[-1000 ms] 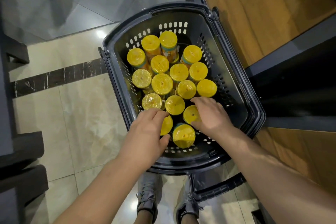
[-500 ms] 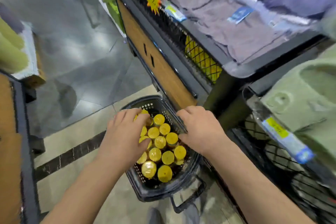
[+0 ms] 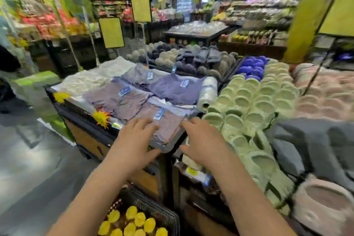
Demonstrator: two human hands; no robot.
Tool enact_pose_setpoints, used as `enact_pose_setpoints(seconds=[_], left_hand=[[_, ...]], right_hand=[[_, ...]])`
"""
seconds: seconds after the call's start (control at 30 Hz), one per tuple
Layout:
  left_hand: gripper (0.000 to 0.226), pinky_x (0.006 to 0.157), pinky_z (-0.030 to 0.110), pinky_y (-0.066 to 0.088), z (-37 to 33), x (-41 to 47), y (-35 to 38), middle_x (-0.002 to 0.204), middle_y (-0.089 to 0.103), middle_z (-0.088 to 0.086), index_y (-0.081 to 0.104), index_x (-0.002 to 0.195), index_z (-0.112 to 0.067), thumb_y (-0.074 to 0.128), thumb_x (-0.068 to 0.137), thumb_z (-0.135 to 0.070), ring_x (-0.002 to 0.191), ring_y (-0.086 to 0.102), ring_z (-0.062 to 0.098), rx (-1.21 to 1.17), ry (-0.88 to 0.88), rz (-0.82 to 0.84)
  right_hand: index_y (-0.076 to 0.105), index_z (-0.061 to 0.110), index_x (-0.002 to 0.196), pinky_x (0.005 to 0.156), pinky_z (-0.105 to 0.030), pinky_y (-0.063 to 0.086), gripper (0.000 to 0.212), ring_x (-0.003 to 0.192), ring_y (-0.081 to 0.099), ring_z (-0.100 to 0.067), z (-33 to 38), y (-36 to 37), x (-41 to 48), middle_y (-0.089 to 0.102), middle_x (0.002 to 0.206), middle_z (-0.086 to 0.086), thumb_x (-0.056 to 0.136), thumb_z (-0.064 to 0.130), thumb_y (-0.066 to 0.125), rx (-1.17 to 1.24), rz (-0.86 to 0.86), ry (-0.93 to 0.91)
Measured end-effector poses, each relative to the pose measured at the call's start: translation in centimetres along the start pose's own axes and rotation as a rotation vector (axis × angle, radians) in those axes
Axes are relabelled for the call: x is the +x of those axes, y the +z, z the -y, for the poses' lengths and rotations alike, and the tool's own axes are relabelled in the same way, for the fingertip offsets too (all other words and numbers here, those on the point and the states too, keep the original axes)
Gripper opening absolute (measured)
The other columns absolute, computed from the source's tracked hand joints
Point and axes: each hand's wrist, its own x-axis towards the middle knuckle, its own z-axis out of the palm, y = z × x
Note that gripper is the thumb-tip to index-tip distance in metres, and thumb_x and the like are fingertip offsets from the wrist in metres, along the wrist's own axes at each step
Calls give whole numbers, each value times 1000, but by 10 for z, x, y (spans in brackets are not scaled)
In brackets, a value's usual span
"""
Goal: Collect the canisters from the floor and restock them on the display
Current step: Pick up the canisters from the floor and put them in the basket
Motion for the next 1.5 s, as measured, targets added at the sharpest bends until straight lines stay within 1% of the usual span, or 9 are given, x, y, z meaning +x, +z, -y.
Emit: enact_pose_setpoints(seconds=[0.13, 0.33, 0.5, 0.63, 0.77, 0.87, 1.07, 1.3, 1.5], left_hand=[[68, 110, 42, 36, -33, 17, -20, 149, 42, -3, 49, 143, -29, 71, 83, -52, 137, 35, 26, -79, 225, 6], [69, 106, 43, 41, -108, 2, -31, 142, 50, 1, 55, 138, -24, 74, 78, -51, 133, 40, 29, -163, 487, 25], [70, 104, 45, 43, -202, -25, -42, 141, 51, 0, 53, 139, -27, 75, 77, -53, 130, 44, 30, -197, 734, 64], [67, 103, 43, 42, -288, -59, -60, 140, 50, 4, 52, 138, -23, 74, 81, -50, 129, 43, 33, -237, 886, 65], [66, 104, 41, 42, -378, -107, -79, 141, 49, 1, 49, 142, -26, 69, 85, -52, 130, 41, 28, -247, 1059, 57], [68, 104, 44, 43, -452, -150, -91, 143, 47, 2, 49, 141, -26, 69, 84, -56, 131, 43, 28, -268, 1189, 56], [70, 107, 43, 41, -601, -269, -107, 146, 44, -3, 45, 145, -30, 67, 85, -59, 136, 36, 23, -395, 1444, 92], [69, 111, 39, 38, -740, -374, -98, 148, 40, -7, 41, 148, -33, 64, 87, -58, 137, 32, 19, -389, 1640, 212], [67, 109, 37, 39, -854, -411, -72, 148, 38, -10, 40, 147, -35, 63, 89, -58, 138, 31, 17, -366, 1777, 277]], right_hand=[[52, 22, 128, 87, -41, 48, 49, 116, 54, -34, -10, -37, -43, 54, 125, -7, 86, 42, 68, -32, -121, 199], [50, 24, 135, 93, -46, 45, 48, 121, 52, -33, -20, -68, -141, 53, 130, -7, 91, 39, 64, -132, -80, 451], [50, 23, 133, 80, -40, 40, 46, 115, 54, -33, -38, -107, -236, 54, 124, -9, 94, 44, 62, -205, -7, 638], [54, 20, 118, 69, -35, 39, 34, 103, 57, -29, -55, -139, -328, 53, 106, -4, 93, 42, 60, -306, 43, 746], [56, 22, 125, 68, -37, 52, 43, 98, 60, -27, -61, -154, -445, 59, 115, -4, 89, 45, 64, -320, 117, 845], [54, 20, 124, 55, -31, 37, 42, 95, 56, -25, -53, -163, -545, 51, 114, 1, 92, 47, 62, -324, 108, 944], [49, 30, 137, 86, -39, 50, 50, 117, 54, -21, -40, -170, -739, 53, 129, 3, 94, 54, 59, -260, 68, 1214], [51, 31, 139, 94, -39, 50, 52, 121, 53, -18, -46, -163, -903, 54, 131, 7, 93, 53, 59, -225, -4, 1485], [51, 35, 138, 88, -34, 47, 50, 119, 55, -16, -100, -141, -982, 55, 130, 9, 94, 58, 56, -206, -18, 1637]])
